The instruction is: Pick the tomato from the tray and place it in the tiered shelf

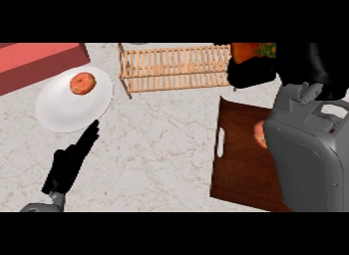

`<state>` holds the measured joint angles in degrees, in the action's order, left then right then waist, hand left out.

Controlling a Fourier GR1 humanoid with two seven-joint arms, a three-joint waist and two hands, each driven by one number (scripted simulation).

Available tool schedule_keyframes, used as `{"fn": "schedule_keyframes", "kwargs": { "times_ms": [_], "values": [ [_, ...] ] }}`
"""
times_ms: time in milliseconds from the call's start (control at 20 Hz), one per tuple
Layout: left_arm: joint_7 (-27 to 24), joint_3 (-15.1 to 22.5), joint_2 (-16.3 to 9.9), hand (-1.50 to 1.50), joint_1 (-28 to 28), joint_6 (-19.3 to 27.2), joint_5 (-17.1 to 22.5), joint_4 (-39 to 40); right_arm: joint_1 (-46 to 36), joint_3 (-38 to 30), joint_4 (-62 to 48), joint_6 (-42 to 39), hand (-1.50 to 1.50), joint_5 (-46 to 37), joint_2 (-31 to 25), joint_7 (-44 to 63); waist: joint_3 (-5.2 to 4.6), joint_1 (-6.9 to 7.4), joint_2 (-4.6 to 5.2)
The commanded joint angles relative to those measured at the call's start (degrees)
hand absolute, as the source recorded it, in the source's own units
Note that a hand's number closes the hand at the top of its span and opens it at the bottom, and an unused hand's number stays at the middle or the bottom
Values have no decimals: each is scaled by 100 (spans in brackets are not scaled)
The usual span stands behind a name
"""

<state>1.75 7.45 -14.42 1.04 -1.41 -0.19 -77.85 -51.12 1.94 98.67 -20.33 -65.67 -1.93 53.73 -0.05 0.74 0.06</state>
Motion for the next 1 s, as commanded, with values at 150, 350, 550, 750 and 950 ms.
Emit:
{"fn": "schedule_keyframes", "kwargs": {
  "times_ms": [150,350,550,750,950],
  "values": [
    [228,-66,159,0,467,12,-55,205,-1144,-861,-2078,892,150,46,-352,-439,1,9,25],
    [392,44,171,0,120,1,-47,-328,-1665,-1153,-3534,1442,150,165,-780,-1256,4,135,46],
    [253,55,222,0,105,37,-138,-191,-2002,-1192,-4828,1883,150,105,-877,-1763,2,196,87],
    [69,-155,10,0,256,-270,20,-56,-2611,-1293,-5812,1945,150,204,-836,-2024,-1,193,90],
    [226,12,80,0,196,-249,-94,-235,-2799,-1371,-6793,2612,150,34,-629,-1997,0,311,124]
  ]
}}
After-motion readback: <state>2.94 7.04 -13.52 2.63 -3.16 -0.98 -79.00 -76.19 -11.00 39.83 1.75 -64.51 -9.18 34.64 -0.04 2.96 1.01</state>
